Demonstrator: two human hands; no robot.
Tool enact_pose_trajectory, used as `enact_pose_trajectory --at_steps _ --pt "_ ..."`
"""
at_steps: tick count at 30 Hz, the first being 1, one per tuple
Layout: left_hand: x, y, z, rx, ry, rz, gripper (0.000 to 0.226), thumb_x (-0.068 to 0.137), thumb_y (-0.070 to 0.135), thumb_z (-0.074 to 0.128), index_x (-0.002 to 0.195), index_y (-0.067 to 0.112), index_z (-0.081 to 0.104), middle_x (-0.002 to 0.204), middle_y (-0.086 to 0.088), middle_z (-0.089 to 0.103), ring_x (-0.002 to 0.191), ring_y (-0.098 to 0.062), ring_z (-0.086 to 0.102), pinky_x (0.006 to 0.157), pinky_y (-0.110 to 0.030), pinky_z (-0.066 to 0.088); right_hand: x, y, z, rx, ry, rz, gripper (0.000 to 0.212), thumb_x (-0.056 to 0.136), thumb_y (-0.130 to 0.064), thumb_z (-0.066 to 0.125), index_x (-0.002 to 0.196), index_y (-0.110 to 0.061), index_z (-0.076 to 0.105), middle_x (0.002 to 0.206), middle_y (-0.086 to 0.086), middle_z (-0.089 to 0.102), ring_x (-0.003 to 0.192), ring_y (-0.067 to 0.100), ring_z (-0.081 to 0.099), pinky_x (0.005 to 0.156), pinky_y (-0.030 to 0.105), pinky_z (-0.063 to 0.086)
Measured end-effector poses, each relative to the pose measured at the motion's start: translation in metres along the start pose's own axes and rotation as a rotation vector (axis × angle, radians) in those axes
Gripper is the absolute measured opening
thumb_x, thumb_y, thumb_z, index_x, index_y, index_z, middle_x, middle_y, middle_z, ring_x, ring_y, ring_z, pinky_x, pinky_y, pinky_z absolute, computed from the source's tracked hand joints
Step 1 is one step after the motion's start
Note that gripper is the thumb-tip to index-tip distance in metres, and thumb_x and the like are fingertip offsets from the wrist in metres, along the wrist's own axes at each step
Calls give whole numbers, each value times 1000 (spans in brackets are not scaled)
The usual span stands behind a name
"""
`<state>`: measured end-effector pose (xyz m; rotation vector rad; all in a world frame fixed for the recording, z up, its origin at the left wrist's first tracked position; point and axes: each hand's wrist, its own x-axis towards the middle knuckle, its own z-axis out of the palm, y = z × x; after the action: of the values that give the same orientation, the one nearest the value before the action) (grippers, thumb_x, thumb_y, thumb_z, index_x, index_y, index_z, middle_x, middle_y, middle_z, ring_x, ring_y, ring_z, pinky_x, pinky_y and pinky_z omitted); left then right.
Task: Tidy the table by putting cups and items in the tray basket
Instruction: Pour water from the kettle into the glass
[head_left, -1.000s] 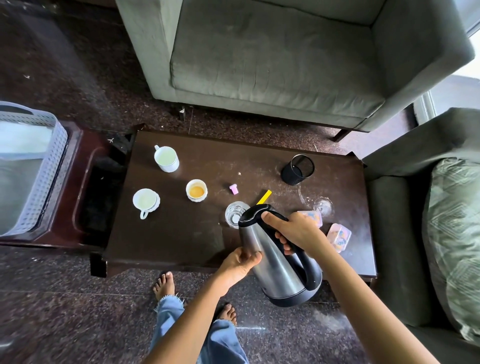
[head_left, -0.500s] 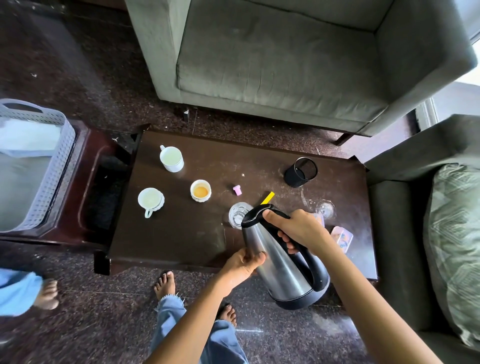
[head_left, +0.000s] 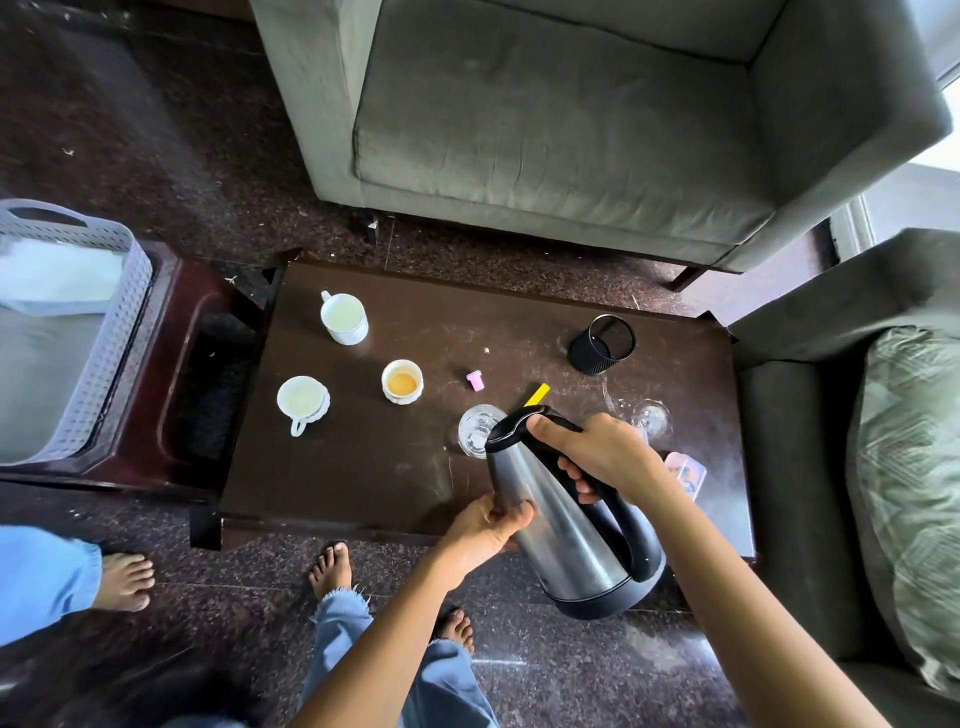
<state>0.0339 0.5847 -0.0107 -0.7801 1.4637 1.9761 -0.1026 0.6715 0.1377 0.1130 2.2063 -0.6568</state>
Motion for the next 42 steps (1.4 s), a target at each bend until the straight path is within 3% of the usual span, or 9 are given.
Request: enact_pose_trajectory --at_steps 4,7,9,13,19,27,34,38,42 --pt "-2 4 0 -44 -35 7 57 74 53 69 115 15 55 110 -1 67 81 -1 67 66 -13 52 1 1 0 1 -5 -2 63 78 -62 66 64 -1 60 51 5 56 41 20 53 50 35 59" --pt "-2 5 1 -66 -26 39 97 41 76 74 113 12 57 98 3 69 77 4 69 65 -13 52 3 3 0 10 -13 -12 62 79 -61 66 65 -1 59 51 4 56 40 20 52 48 33 58" --pt "-1 3 2 -70 -32 47 105 33 78 73 113 12 57 96 5 68 77 4 68 65 -14 52 4 4 0 15 -16 -19 61 79 -61 66 66 -2 59 52 4 56 40 19 52 47 31 56" --pt "1 2 2 -26 -36 24 80 48 70 68 108 19 59 99 4 68 85 -3 65 79 -22 55 4 5 -1 27 -20 -14 60 79 -61 66 65 -3 58 51 3 54 39 18 50 46 31 56" --pt "1 3 4 -28 -43 -13 37 78 49 69 100 20 58 93 7 65 75 5 64 67 -12 50 6 3 -2 23 -31 -9 60 79 -60 66 65 -2 58 54 6 55 42 20 51 48 32 56" --pt "3 3 -1 -36 5 9 99 37 80 72 108 13 59 92 6 68 73 4 67 68 -14 51 9 0 -2 -6 -31 1 61 79 -61 66 64 -2 59 52 5 55 40 19 51 44 28 54" --pt "4 6 0 -34 -10 -5 68 61 66 72 107 16 59 93 4 69 73 2 66 69 -15 51 10 -5 -3 -16 -38 5 62 79 -61 66 62 -2 59 51 6 54 39 21 50 49 34 57" --pt "5 7 1 -46 -35 -29 34 87 37 63 109 12 57 93 3 66 67 5 66 63 -12 50 10 -6 -4 -2 -35 4 60 80 -60 66 62 -2 58 51 5 54 38 19 48 46 29 55" --pt "4 9 1 -51 -27 -37 23 89 35 62 102 17 56 91 4 66 65 7 66 62 -11 50 10 -5 -5 2 -30 -1 60 79 -60 67 62 -2 59 50 4 54 39 20 49 47 31 56"
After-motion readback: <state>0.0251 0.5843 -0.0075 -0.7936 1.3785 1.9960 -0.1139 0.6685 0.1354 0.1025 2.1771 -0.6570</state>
